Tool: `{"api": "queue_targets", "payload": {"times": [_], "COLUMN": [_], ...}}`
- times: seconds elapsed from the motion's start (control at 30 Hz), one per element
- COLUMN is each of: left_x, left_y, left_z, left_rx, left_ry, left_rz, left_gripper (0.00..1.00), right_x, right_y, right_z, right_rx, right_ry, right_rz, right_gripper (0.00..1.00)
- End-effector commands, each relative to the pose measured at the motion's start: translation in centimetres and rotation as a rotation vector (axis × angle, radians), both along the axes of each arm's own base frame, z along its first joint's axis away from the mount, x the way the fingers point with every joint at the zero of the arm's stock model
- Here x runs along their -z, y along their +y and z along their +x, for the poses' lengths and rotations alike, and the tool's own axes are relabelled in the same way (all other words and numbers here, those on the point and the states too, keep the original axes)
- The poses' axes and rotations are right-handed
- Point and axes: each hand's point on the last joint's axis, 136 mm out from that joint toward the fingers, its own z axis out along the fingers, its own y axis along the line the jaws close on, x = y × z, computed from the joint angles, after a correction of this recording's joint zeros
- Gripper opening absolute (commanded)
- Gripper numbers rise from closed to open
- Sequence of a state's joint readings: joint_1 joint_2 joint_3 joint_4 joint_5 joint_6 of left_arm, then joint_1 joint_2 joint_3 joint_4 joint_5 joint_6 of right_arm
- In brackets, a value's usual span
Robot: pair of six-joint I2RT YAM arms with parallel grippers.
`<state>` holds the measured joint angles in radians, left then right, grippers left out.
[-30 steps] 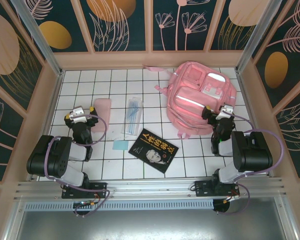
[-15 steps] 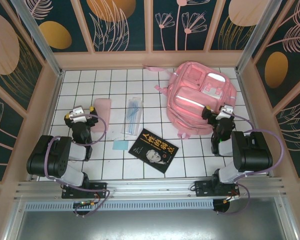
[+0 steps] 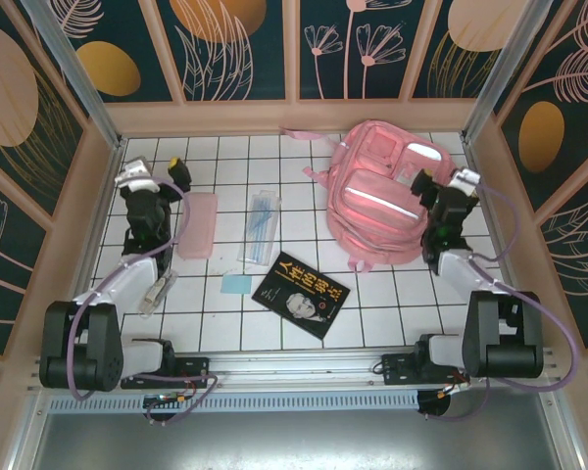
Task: Pack the student bag
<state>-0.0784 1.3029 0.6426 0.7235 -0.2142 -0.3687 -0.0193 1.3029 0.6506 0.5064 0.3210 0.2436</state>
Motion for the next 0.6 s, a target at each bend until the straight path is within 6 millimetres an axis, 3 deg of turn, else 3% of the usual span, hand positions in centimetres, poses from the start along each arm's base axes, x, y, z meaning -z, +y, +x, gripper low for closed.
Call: {"api": "queue_targets", "payload": {"times": [0.0,0.2,0.33,0.4,0.5,0.57], "left_x": [3.3,4.8,6.2,7.2,8.6,9.3], "left_y": [-3.8,-8.2,-11.2,-12.6,-14.3,-16.2], "left_z": [1.5,2.4,1.8,1.5,1.3,1.2], "left_rx": [0.179,0.305,0.376,0.418,0.473,0.540], "left_ry": [0.125,0.198,0.259,0.291,0.333,0.355], "left_rz": [-0.245,-0.331,-0.344,-0.360,-0.395,-0.416], "left_gripper": [0.99,0.99,0.99,0.99,0.99,0.99], "right_x": [4.9,6.5,7.5,9.0,10.9,11.8], "right_y": [-2.6,-3.0,-0.6,0.5,2.4,3.7], "right_z": [-0.9,3.3,6.7,7.9,9.2,9.9], "right_rx": [0.136,-0.005,-0.194,-0.242,-0.314,-0.357], "right_ry": [0.245,0.319,0.326,0.358,0.412,0.442], "right_rz": [0.193,0.438,0.519,0.562,0.565,0.534], "right_gripper": [0.99,0.99,0.99,0.97,0.89,0.75]}}
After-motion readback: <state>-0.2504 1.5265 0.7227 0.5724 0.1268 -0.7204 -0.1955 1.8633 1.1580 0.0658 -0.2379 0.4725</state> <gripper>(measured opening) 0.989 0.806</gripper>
